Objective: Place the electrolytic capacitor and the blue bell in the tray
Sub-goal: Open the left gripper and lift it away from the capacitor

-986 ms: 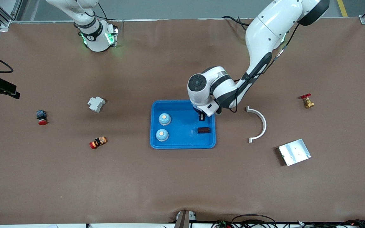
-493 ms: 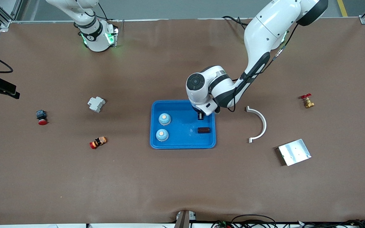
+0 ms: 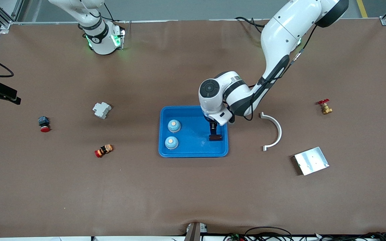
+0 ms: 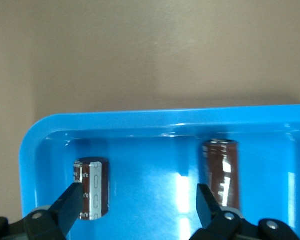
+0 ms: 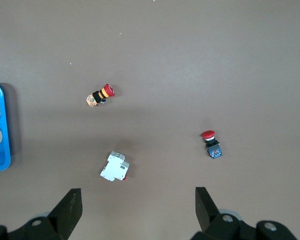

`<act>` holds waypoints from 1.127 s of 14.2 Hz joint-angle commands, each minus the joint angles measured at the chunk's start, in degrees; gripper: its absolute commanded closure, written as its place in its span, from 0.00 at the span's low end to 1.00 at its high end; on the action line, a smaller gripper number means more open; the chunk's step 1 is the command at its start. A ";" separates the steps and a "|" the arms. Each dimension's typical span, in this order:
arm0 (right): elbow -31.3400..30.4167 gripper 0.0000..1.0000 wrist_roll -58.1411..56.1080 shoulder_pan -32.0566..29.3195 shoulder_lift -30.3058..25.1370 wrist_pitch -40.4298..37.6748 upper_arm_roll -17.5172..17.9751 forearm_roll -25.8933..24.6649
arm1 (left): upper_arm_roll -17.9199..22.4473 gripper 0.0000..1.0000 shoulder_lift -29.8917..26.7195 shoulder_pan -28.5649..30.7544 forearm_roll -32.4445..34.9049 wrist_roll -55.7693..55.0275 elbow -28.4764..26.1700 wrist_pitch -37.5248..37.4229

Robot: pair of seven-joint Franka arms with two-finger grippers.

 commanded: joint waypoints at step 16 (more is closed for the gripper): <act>-0.40 0.00 -0.07 -0.69 -0.77 -0.32 0.40 0.70 | -0.73 0.00 -7.56 4.76 -1.88 47.60 4.11 -3.55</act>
